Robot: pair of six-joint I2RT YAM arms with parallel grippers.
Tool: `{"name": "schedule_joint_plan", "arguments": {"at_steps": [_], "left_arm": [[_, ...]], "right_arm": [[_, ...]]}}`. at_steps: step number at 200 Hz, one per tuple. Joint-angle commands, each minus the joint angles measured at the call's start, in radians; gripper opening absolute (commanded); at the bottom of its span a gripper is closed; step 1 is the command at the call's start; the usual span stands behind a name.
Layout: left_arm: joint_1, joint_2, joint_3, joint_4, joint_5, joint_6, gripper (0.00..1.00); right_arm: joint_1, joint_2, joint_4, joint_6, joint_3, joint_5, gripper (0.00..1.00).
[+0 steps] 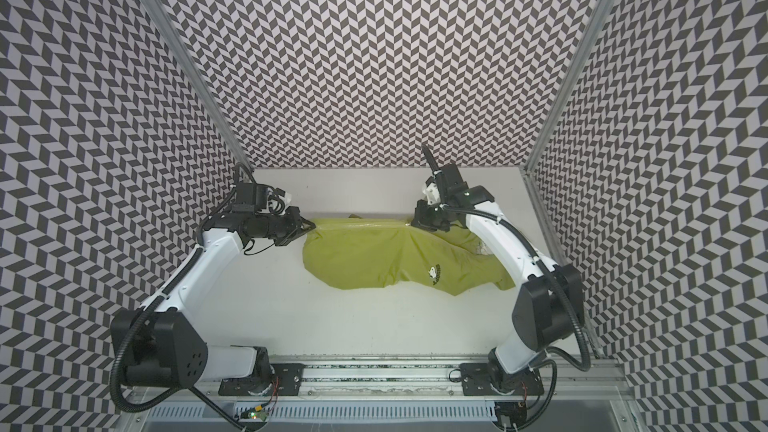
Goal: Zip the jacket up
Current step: 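Draw the right gripper farther along the zipper while the left gripper holds the hem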
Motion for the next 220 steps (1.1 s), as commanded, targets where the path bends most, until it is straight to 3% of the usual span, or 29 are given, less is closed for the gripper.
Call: {"name": "schedule_joint_plan", "arguments": {"at_steps": [1, 220], "left_arm": [[0.028, 0.008, 0.020, 0.001, -0.042, 0.015, 0.00], [0.106, -0.015, -0.048, -0.001, -0.010, 0.025, 0.00]], "right_arm": [[-0.036, -0.031, -0.045, -0.033, -0.004, 0.081, 0.00], [-0.188, -0.145, -0.127, -0.083, -0.119, 0.220, 0.00]]}}
